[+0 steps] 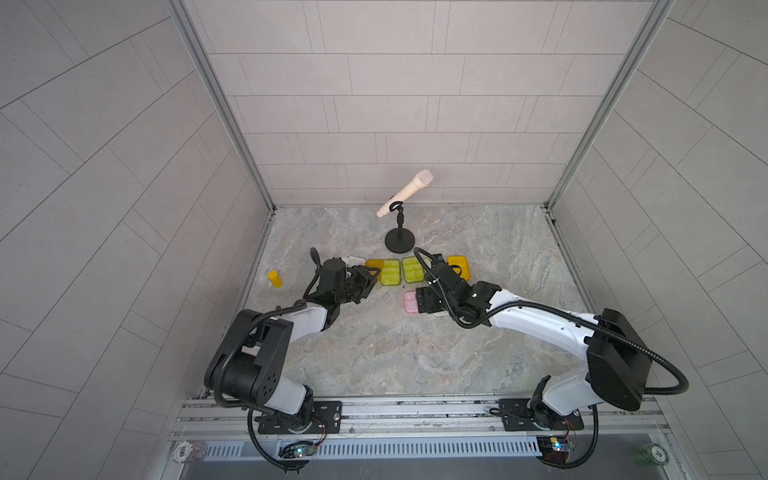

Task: Close pillboxes
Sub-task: Move the pillbox to the center of the board, then close the lid on the pillbox.

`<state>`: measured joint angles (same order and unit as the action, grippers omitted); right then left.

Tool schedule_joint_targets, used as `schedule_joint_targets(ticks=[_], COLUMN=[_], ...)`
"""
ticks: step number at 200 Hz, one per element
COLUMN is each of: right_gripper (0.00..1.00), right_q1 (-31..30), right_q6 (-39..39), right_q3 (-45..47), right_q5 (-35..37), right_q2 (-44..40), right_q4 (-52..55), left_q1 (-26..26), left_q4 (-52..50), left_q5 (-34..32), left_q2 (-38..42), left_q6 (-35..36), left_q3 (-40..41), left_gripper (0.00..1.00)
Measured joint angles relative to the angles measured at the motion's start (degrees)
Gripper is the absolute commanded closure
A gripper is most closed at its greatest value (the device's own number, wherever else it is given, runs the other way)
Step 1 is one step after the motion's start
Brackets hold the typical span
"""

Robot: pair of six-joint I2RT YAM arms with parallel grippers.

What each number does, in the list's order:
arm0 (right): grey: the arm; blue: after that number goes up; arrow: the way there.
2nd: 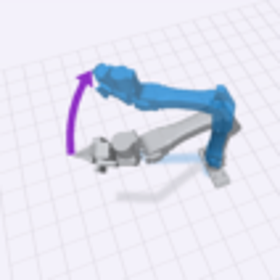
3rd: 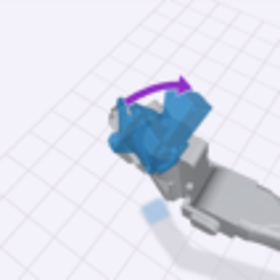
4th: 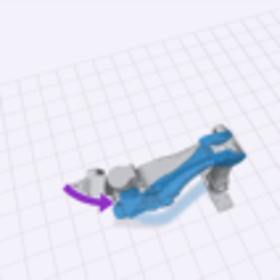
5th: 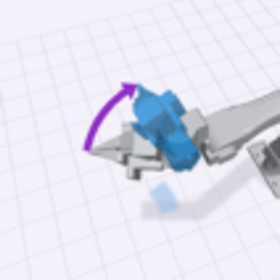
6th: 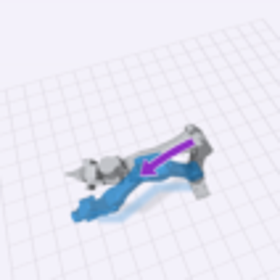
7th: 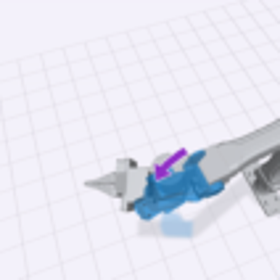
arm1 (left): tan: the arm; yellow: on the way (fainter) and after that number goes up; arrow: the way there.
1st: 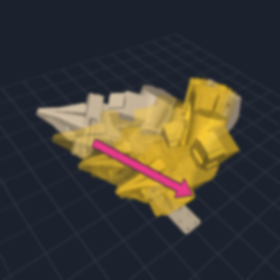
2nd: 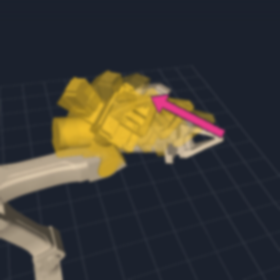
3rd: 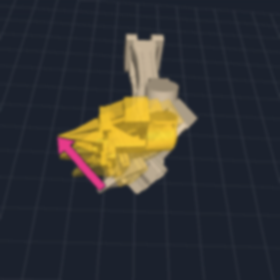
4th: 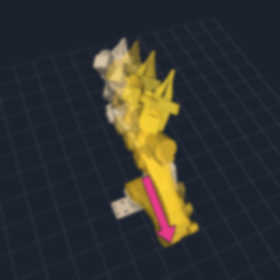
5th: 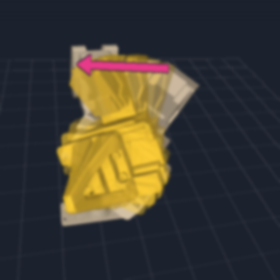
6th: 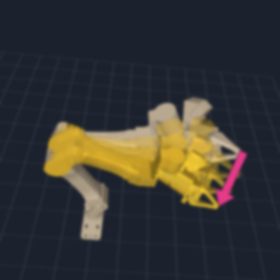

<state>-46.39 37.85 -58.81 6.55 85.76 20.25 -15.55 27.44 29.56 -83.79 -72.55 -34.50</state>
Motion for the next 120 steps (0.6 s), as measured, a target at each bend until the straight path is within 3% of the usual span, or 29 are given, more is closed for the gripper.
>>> schedule_joint_targets(ticks=[32, 63, 120], right_gripper=[0.13, 0.11, 0.1], right_q1=[0.0, -0.1, -0.1], right_q6=[-0.3, 0.2, 5.6], right_q3=[-4.8, -9.9, -16.8], right_q5=[-2.5, -6.2, -14.9], right_q2=[2.9, 7.3, 15.8], right_q4=[0.5, 0.5, -3.4], left_q1=[6.7, 12.9, 14.2], left_q4=[-19.6, -34.4, -48.1], left_q5=[0.1, -1.6, -4.4], left_q2=[1.6, -4.6, -20.3], left_q6=[9.5, 17.7, 26.9], left_q3=[-14.1, -27.4, -35.7], left_gripper=[0.47, 0.46, 0.44])
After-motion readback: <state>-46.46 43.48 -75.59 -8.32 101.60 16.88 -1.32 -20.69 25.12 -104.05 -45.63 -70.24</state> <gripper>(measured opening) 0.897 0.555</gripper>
